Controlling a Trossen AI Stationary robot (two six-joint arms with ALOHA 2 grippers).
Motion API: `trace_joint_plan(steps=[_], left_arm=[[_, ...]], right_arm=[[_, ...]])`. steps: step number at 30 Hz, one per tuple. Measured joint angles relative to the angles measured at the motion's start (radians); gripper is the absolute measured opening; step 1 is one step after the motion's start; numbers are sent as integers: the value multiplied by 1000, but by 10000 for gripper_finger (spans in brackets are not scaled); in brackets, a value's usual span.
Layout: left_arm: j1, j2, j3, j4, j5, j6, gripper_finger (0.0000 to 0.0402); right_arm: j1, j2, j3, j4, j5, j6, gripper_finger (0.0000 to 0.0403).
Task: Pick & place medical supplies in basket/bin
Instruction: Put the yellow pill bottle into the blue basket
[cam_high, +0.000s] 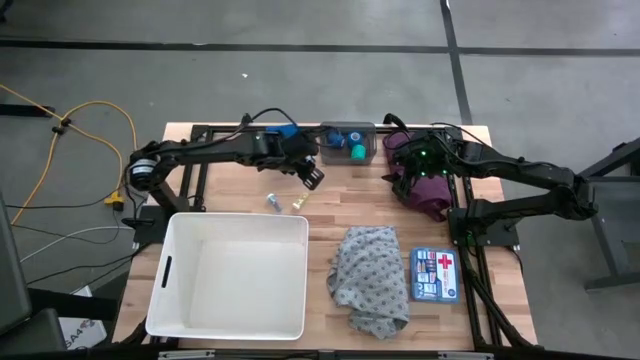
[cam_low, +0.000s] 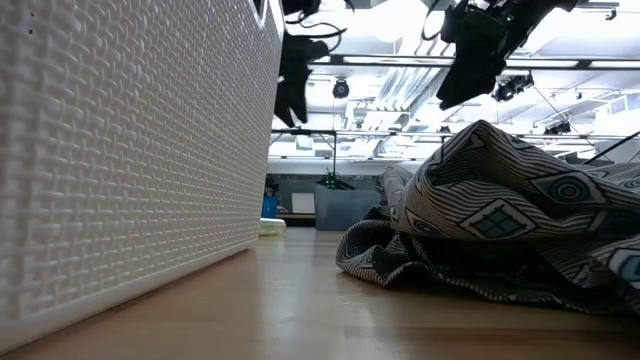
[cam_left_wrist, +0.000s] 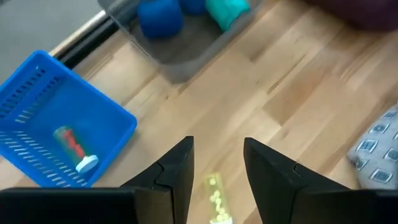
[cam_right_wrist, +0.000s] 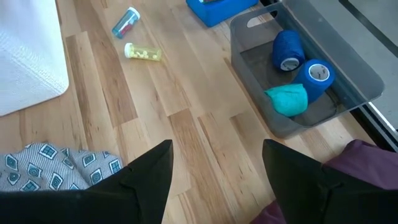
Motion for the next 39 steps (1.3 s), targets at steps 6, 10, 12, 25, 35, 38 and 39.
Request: trace_joint_plan(steps=[6, 10, 12, 25, 35, 38, 39], left_arm=[[0, 76, 128, -84, 16, -2, 134], [0, 115, 172, -130, 52, -51, 134], [-2, 131, 182, -152, 80, -84, 134], [-3, 243, 182, -247, 215, -200, 134], [-3, 256, 181, -280, 221, -202, 134], [-3, 277, 181, -301, 224, -215, 134], [-2, 289, 179, -313, 227, -221, 134]], right_arm=[[0, 0, 0, 6, 0, 0, 236], [0, 0, 0, 7, 0, 0, 236], [0, 0, 0, 8, 0, 0, 236], [0, 0, 0, 15, 0, 0, 236], [0, 0, 0, 23, 0, 0, 236], [0, 0, 0, 23, 0, 0, 236], [0, 0, 0, 23, 0, 0, 236]])
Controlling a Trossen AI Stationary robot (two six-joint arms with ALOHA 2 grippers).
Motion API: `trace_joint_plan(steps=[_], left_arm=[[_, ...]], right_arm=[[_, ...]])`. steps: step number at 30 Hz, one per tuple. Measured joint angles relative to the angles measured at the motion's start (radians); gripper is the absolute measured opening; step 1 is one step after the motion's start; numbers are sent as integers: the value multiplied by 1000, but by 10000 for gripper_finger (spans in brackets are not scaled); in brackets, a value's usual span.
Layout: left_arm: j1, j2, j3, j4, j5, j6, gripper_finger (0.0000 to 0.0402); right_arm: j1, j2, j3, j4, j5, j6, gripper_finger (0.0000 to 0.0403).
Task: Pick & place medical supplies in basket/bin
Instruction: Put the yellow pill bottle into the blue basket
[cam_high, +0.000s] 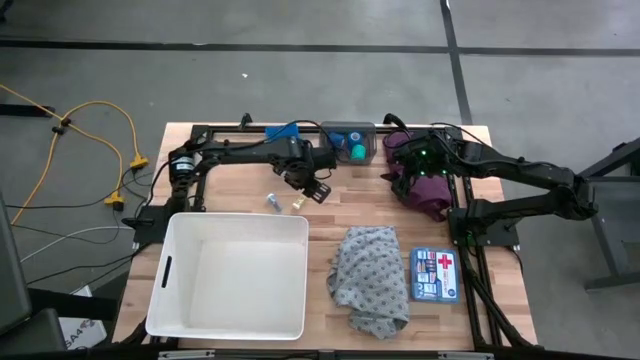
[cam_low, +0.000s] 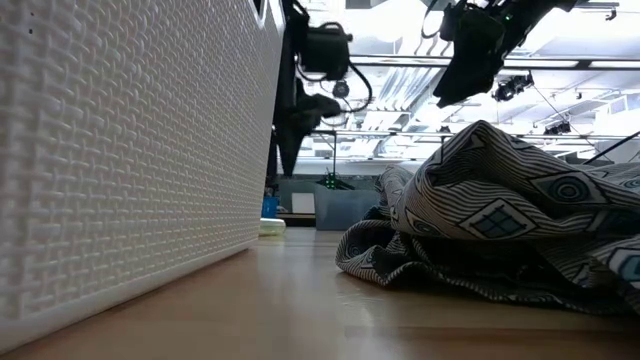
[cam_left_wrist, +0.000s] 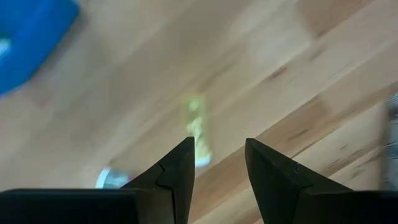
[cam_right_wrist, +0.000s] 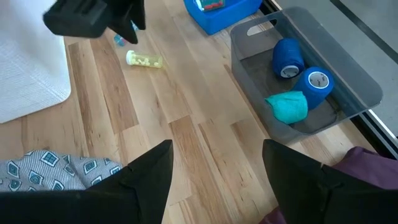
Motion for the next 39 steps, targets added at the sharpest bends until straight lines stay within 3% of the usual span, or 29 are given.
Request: trace_joint_plan(steps=[10, 16, 39], left_arm=[[0, 84, 0, 1, 83, -4, 134], [1, 84, 1, -4, 30, -4, 134], [15, 143, -9, -5, 34, 22, 134]], right_arm=[[0, 0, 0, 15, 0, 0, 236], [0, 0, 0, 19, 0, 0, 236], [0, 0, 0, 29, 0, 0, 236]])
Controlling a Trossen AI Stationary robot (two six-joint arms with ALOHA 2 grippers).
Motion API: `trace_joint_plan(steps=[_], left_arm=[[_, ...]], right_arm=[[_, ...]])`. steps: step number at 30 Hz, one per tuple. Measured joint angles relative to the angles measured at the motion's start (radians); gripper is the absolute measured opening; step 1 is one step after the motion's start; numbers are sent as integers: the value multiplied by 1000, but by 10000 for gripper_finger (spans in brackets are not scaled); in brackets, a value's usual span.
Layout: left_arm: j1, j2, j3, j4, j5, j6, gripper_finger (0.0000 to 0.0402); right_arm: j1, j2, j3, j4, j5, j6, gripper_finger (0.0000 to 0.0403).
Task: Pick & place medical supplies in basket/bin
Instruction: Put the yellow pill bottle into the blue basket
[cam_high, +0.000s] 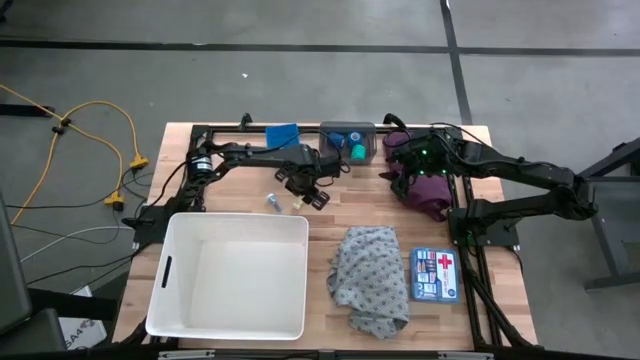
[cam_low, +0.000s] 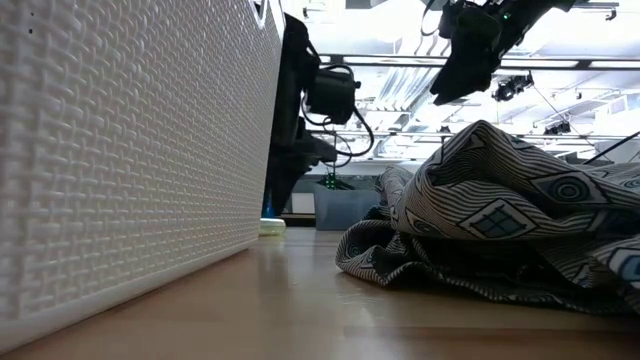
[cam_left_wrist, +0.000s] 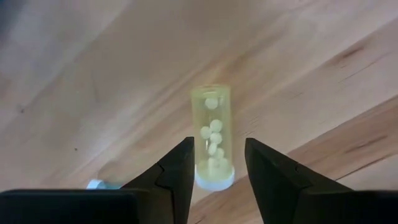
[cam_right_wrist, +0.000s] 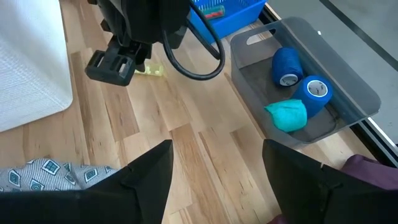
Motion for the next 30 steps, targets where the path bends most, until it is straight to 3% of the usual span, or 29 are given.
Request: trace_joint_plan(steps=[30], left_arm=[[5, 55, -1, -13, 27, -1, 134]], right_arm=[[0, 0, 0, 0, 0, 0, 236]])
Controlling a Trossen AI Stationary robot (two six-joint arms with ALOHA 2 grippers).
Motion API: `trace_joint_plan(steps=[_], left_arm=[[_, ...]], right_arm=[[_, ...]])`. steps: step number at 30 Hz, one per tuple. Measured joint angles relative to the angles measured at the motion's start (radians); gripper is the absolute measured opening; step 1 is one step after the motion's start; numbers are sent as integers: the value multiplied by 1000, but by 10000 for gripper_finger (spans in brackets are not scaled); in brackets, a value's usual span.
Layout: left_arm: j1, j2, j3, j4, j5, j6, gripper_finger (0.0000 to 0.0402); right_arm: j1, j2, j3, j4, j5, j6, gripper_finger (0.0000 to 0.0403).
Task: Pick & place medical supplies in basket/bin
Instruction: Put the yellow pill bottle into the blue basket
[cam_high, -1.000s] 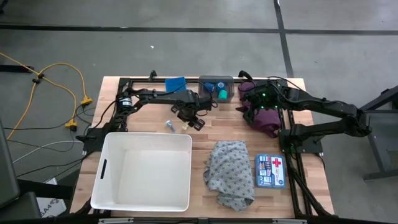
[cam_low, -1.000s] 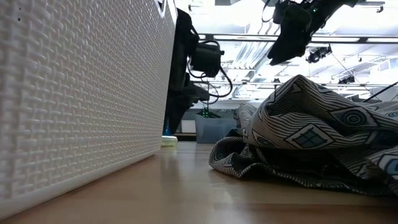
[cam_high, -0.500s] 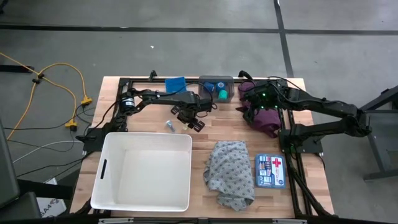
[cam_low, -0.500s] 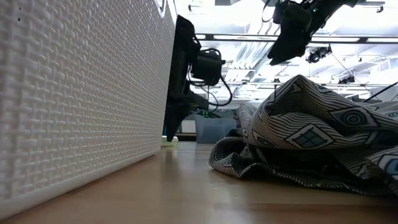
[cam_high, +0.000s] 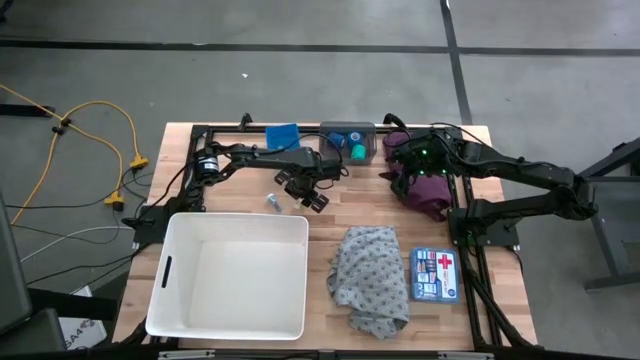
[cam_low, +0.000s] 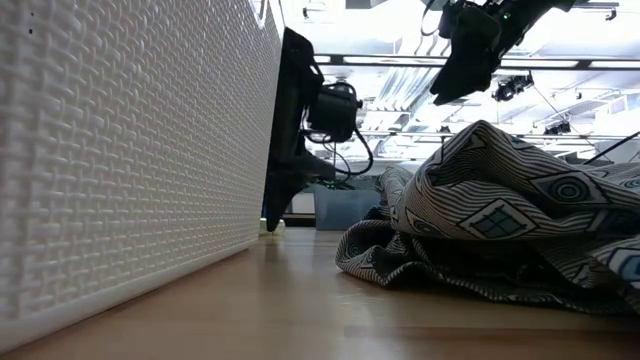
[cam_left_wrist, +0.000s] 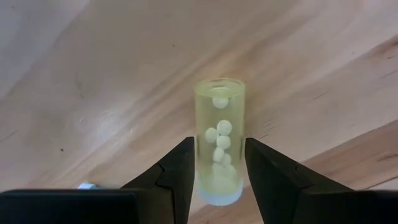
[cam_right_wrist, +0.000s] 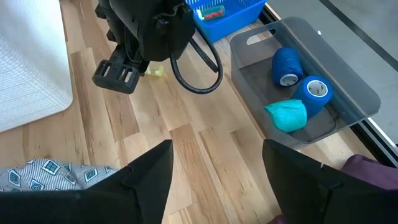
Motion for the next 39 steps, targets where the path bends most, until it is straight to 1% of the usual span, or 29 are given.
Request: trace_joint_plan(steps=[11, 18, 20, 25, 29, 34, 39], left_arm=[[0, 17, -2, 3, 8, 13, 132], [0, 17, -2, 0, 10, 9, 101], [1, 17, -2, -1, 10, 9, 98], [4, 17, -2, -1, 10, 8, 106], [24, 10, -1, -1, 50, 7, 108], [58, -43, 0, -2, 89, 6, 109], [82, -124, 0, 0, 86, 6, 109]], right_arm=[[0, 0, 0, 0, 0, 0, 236], [0, 0, 0, 0, 0, 0, 236], [0, 0, 0, 0, 0, 0, 236], [0, 0, 0, 0, 0, 0, 236], [0, 0, 0, 0, 0, 0, 236], [0, 0, 0, 0, 0, 0, 236], [0, 0, 0, 0, 0, 0, 236]])
